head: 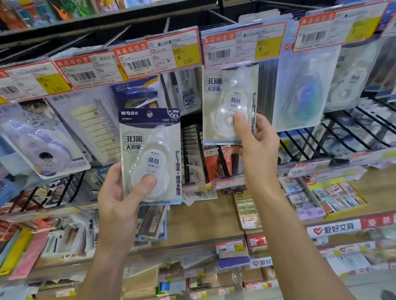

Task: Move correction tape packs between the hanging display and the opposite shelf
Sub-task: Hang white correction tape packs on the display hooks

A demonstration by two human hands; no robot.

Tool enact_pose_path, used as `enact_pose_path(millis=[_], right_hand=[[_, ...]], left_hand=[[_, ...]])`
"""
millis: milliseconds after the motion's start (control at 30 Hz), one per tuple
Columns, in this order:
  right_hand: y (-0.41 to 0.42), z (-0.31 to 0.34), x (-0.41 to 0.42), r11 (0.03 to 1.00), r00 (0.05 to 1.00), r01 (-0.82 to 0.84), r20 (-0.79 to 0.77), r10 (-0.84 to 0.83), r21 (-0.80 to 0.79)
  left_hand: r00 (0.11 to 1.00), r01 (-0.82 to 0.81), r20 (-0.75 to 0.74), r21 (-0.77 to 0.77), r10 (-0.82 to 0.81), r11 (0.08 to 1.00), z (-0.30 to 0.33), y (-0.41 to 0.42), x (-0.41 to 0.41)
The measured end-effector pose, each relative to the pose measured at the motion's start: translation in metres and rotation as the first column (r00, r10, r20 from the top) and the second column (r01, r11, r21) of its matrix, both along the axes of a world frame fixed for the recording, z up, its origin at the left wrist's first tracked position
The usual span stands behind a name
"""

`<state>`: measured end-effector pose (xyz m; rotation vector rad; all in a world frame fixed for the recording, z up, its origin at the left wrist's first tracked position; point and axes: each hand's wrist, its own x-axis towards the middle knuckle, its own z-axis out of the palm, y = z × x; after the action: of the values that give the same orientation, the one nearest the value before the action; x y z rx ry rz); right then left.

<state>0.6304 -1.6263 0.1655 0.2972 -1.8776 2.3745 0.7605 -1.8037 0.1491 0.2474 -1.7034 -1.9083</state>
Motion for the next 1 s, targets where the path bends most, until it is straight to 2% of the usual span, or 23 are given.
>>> enact_pose_path(millis=[233,600,1000], right_hand=[[-0.011,-0.007,-0.005,0.998,0.986,0.014,0.164,-0.003,-0.065],[-0.025,-0.012,-0.024,0.957,0.949,0.081,0.316,0.012,-0.279],[-0.035,-0.025,-0.046,0.93,0.949,0.099,0.315,0.019,-0.353]], left_hand=[[1.0,-0.003,0.006,0.009,0.003,1.0,-0.003,0.01,-0.002],[1.0,-0.007,0.028,-0.033,0.008,0.999,0.001,0.012,0.003],[1.0,-0.019,0.004,-0.053,0.019,0.998,0.004,0.012,-0.003]])
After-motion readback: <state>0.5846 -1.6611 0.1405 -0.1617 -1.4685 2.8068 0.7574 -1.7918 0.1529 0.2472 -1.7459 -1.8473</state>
